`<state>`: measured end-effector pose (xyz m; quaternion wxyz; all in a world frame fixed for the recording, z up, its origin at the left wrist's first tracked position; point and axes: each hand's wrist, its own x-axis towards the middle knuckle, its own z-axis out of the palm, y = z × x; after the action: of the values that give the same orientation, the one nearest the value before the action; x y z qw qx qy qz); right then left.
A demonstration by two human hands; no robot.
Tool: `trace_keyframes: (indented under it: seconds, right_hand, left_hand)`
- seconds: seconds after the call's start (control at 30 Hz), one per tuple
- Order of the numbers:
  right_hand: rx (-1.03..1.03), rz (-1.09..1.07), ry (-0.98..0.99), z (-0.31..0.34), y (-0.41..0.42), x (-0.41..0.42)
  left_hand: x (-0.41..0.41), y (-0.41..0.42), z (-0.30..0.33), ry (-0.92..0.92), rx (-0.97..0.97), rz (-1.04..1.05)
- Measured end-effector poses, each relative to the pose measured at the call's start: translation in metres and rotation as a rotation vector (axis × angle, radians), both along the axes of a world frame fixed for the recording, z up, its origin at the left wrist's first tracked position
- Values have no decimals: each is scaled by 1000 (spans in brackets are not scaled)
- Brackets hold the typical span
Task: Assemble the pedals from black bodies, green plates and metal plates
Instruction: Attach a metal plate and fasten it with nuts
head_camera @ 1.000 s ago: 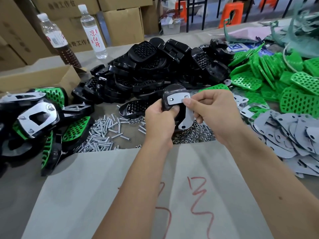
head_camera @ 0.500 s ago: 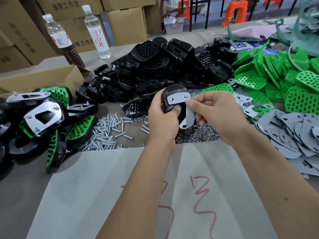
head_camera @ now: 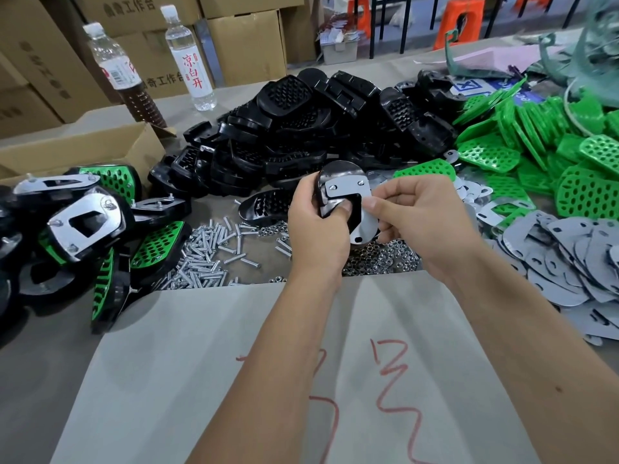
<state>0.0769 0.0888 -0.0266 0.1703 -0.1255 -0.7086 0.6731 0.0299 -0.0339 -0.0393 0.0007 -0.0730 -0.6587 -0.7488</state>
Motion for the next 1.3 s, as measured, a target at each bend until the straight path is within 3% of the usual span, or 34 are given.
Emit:
trace_keyframes:
  seconds: [0.27,0.47,0.63,0.87,1.1,1.3]
  right_hand:
    - [-89,-29,-61,1,2,2]
    - [-113,-54,-66,2,0,2]
    - [-129,-83,-8,7,-3,0]
    - [-121,-163,0,6,1,0]
    - [-103,-153,-66,2,9,0]
    - [-155,-132,-60,2,6,0]
  left_hand:
    - [3,-8,2,-30,-47,-157]
    - [5,-8,4,-102,-52,-154]
    - [5,-9,7,-321,81,-150]
    - [0,-16,12,-404,76,-324]
    - [2,-20,14,-311,-88,-356]
    - [0,-22,12,-317,-85,-345]
